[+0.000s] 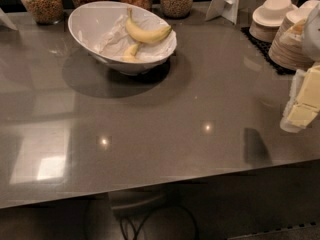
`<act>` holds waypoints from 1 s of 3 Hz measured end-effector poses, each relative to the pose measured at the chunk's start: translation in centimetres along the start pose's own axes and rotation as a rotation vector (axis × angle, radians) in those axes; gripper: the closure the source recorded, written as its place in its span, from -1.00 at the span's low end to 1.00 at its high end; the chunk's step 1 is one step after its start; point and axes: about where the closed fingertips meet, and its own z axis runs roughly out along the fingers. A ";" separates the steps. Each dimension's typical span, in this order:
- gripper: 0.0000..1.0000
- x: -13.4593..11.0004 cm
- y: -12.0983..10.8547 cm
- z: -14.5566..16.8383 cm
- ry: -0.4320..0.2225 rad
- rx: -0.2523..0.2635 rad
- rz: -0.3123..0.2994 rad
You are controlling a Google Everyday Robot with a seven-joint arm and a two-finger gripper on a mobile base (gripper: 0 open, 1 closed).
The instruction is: Pick banana from white bowl
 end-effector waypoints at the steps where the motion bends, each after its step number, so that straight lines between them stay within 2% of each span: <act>1: -1.00 0.0 0.0 0.0 -0.001 0.000 0.000; 2: -1.00 -4.1 -1.8 1.3 -0.146 -0.011 -0.032; 3: -1.00 -10.6 -4.9 3.5 -0.374 -0.048 -0.069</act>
Offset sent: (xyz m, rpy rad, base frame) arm 0.0984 0.1223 0.0118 0.4676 -0.1061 0.2475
